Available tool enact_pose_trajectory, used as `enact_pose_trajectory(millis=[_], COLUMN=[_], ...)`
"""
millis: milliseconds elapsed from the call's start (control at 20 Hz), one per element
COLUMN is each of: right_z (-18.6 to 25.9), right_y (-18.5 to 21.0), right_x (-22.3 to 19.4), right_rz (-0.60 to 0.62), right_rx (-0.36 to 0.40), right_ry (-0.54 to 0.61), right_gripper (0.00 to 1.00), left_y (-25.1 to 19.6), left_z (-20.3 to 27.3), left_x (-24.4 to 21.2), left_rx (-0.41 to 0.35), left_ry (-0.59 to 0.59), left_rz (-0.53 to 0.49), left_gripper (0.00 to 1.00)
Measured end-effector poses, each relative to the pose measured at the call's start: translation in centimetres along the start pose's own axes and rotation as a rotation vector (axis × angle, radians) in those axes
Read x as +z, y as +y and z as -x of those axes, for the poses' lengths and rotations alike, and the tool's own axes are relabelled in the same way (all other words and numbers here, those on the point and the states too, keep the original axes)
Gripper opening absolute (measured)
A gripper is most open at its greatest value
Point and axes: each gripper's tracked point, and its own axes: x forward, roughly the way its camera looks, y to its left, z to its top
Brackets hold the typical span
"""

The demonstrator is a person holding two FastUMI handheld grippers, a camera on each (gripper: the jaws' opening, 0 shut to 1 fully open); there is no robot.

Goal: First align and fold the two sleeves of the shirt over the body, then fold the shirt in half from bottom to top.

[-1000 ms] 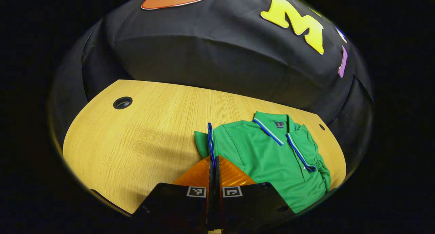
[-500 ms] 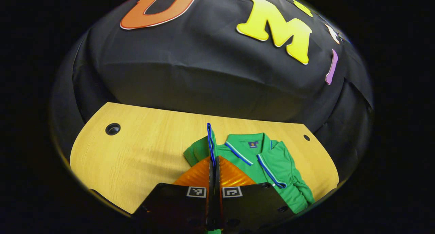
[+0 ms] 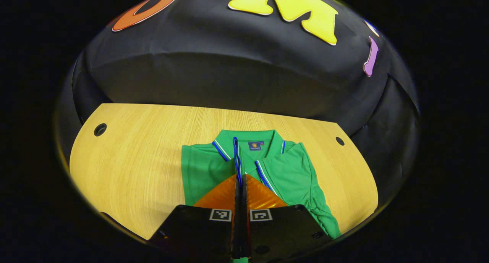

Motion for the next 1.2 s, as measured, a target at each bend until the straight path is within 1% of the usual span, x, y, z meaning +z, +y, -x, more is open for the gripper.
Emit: enact_pose_trajectory(millis=[100, 150, 200, 250, 300, 350, 400, 450, 500, 650, 750, 800, 850, 900, 1050, 1150, 1200], right_z=[0.2, 0.4, 0.4, 0.3, 0.3, 0.2, 0.0, -0.1, -0.1, -0.6, -0.9, -1.1, -1.2, -1.3, -1.5, -1.5, -1.4], right_y=[-1.3, -1.8, -2.2, -2.6, -2.8, -2.8, -2.6, -2.3, -1.9, -0.2, 1.1, 1.8, 2.6, 3.2, 4.5, 4.7, 4.6], right_x=[0.0, 0.0, 0.0, 0.2, 0.4, 0.6, 0.8, 0.9, 1.0, 1.2, 0.9, 0.9, 0.8, 0.6, -0.3, -1.7, -2.5], right_rz=[-0.010, -0.015, -0.019, -0.019, -0.017, -0.015, -0.013, -0.013, -0.011, 0.019, 0.069, 0.100, 0.131, 0.164, 0.255, 0.282, 0.284], right_rx=[-0.015, -0.019, -0.023, -0.024, -0.025, -0.019, -0.009, 0.003, 0.018, 0.060, 0.098, 0.121, 0.144, 0.167, 0.231, 0.267, 0.278], right_ry=[-0.002, 0.000, 0.001, -0.002, -0.008, -0.013, -0.014, -0.013, -0.012, -0.017, -0.016, -0.016, -0.016, -0.018, -0.011, 0.022, 0.042], right_gripper=[0.92, 0.92, 0.92, 0.92, 0.94, 0.92, 0.95, 0.96, 0.92, 0.92, 0.92, 0.97, 0.92, 0.97, 0.97, 0.98, 0.93], left_y=[-1.1, -1.6, -1.7, -1.6, -1.6, -1.4, -1.2, -1.0, -1.0, -0.7, -0.4, -0.4, -0.4, -0.4, -0.5, -0.2, 0.0], left_z=[-0.5, -0.4, -0.4, -0.3, -0.1, 0.4, 0.7, 1.4, 2.4, 5.6, 8.4, 10.0, 11.6, 13.2, 17.9, 20.6, 21.8], left_x=[-0.5, -0.8, -0.8, -0.6, -0.3, 0.1, 0.1, 0.4, 0.8, 1.5, 1.7, 1.5, 1.4, 1.2, -0.4, -2.5, -3.9], left_rx=[-0.003, -0.006, 0.004, 0.021, 0.037, 0.055, 0.070, 0.078, 0.086, 0.102, 0.123, 0.123, 0.125, 0.127, 0.128, 0.131, 0.135], left_ry=[0.008, 0.011, 0.011, 0.000, -0.015, -0.031, -0.045, -0.057, -0.069, -0.112, -0.146, -0.157, -0.170, -0.182, -0.202, -0.194, -0.184], left_rz=[0.028, 0.036, 0.038, 0.036, 0.037, 0.041, 0.042, 0.034, 0.023, 0.001, -0.010, -0.015, -0.018, -0.023, -0.029, -0.045, -0.062], left_gripper=[0.06, 0.16, 0.22, 0.37, 0.46, 0.55, 0.67, 1.00, 1.00, 1.00, 1.00, 1.00, 1.00, 1.00, 1.00, 0.99, 0.99])
